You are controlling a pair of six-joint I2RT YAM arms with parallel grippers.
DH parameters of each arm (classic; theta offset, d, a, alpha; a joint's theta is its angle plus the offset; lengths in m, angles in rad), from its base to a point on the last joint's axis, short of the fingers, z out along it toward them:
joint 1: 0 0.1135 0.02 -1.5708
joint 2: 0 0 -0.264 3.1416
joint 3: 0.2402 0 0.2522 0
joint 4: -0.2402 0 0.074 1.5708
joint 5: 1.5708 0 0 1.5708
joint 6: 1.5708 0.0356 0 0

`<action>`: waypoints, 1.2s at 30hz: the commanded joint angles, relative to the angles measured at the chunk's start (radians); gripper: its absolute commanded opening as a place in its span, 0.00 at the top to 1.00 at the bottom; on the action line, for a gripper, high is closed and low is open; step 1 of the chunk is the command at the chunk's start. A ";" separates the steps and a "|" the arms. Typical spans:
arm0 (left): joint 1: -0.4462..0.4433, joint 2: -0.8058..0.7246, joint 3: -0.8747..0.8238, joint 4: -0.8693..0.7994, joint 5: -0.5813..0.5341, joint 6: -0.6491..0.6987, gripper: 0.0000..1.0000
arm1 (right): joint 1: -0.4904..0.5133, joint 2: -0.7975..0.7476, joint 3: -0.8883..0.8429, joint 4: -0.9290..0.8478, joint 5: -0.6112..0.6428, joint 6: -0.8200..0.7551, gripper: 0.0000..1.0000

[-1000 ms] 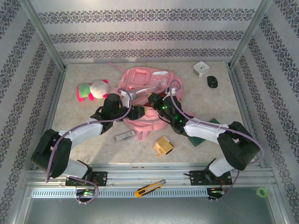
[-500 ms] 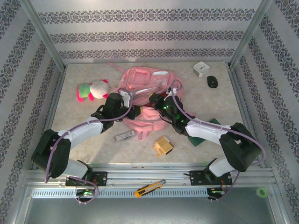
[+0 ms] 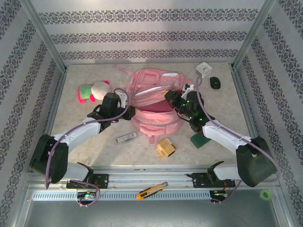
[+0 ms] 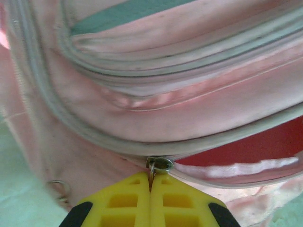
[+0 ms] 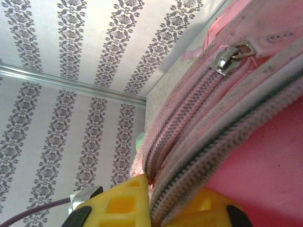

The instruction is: Pack the student bag

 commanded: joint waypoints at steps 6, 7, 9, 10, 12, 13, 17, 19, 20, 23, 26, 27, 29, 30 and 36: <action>0.027 0.004 0.025 0.016 0.060 0.014 1.00 | -0.081 -0.088 0.064 -0.155 -0.168 -0.136 0.53; 0.028 0.003 0.025 0.016 0.060 0.014 1.00 | -0.084 -0.117 0.051 -0.225 -0.157 -0.170 0.50; 0.028 0.005 0.023 0.016 0.054 0.020 1.00 | -0.093 -0.178 0.024 -0.356 -0.140 -0.217 0.44; 0.028 0.007 0.022 0.013 0.053 0.023 1.00 | -0.100 -0.213 0.002 -0.396 -0.142 -0.229 0.42; 0.028 0.015 0.019 0.018 0.055 0.024 1.00 | -0.114 -0.275 -0.031 -0.449 -0.158 -0.233 0.40; 0.027 0.023 0.016 0.024 0.061 0.023 1.00 | -0.121 -0.306 -0.036 -0.491 -0.160 -0.245 0.40; 0.028 0.053 0.027 0.029 0.083 0.012 1.00 | -0.113 -0.382 0.029 -0.736 -0.136 -0.375 0.40; 0.028 0.058 0.030 0.034 0.097 0.007 1.00 | -0.080 -0.388 0.075 -0.779 -0.128 -0.456 0.40; 0.028 0.056 0.031 0.040 0.105 0.008 1.00 | -0.046 -0.383 0.101 -0.783 -0.105 -0.510 0.40; 0.027 0.054 0.031 0.054 0.122 0.013 1.00 | 0.089 -0.328 0.183 -0.787 0.023 -0.758 0.40; 0.027 0.054 0.032 0.055 0.136 0.004 1.00 | 0.199 -0.218 0.244 -0.768 0.081 -1.102 0.40; 0.028 0.053 0.031 0.057 0.141 0.001 1.00 | 0.225 -0.183 0.261 -0.764 0.087 -1.201 0.39; 0.028 0.049 0.026 0.062 0.153 -0.003 1.00 | 0.267 -0.091 0.308 -0.751 0.103 -1.357 0.37; 0.028 0.048 0.024 0.065 0.156 -0.004 1.00 | 0.273 -0.054 0.329 -0.739 0.108 -1.394 0.37; 0.027 0.046 0.029 0.065 0.165 -0.007 1.00 | 0.294 0.194 0.459 -0.713 0.079 -1.697 0.38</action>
